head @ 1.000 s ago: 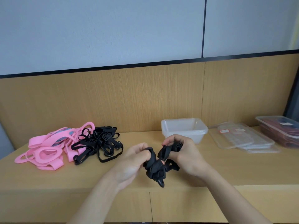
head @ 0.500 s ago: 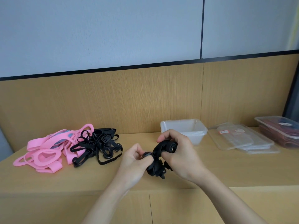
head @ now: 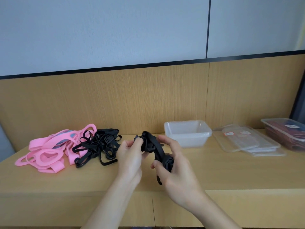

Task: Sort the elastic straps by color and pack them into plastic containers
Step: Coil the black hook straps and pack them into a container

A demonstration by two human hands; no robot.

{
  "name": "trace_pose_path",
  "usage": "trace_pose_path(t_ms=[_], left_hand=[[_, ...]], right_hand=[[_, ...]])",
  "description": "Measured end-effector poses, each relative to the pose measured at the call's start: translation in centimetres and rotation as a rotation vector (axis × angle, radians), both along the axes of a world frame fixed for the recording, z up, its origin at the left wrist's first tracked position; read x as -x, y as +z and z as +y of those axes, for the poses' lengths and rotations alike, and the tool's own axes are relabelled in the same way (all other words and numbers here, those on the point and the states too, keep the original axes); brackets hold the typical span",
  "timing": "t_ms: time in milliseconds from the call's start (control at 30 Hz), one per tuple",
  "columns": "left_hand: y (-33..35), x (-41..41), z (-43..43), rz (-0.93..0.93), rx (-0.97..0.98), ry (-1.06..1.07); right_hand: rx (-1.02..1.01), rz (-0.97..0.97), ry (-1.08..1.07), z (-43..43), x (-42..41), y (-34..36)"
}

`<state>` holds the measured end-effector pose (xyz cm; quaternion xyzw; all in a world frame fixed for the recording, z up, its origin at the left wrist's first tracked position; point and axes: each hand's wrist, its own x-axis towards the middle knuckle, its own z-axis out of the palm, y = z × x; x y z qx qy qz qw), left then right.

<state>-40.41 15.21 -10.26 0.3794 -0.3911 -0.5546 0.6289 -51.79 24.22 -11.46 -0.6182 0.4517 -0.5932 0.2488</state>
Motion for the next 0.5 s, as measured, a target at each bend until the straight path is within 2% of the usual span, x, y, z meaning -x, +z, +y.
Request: trace_pose_path(t_ms=[100, 267, 500], left_hand=[[0.7, -0.1, -0.3, 0.139, -0.073, -0.052], [2.8, -1.0, -1.4, 0.453, -0.207, -0.078], [4.1, -1.2, -0.2, 0.581, -0.236, -0.218]], right_hand=[[-0.016, 0.013, -0.014, 0.2, 0.0, -0.6], [-0.175, -0.115, 0.174, 0.5, 0.4, -2.3], [-0.257, -0.182, 0.214, 0.3, 2.6, -2.9]])
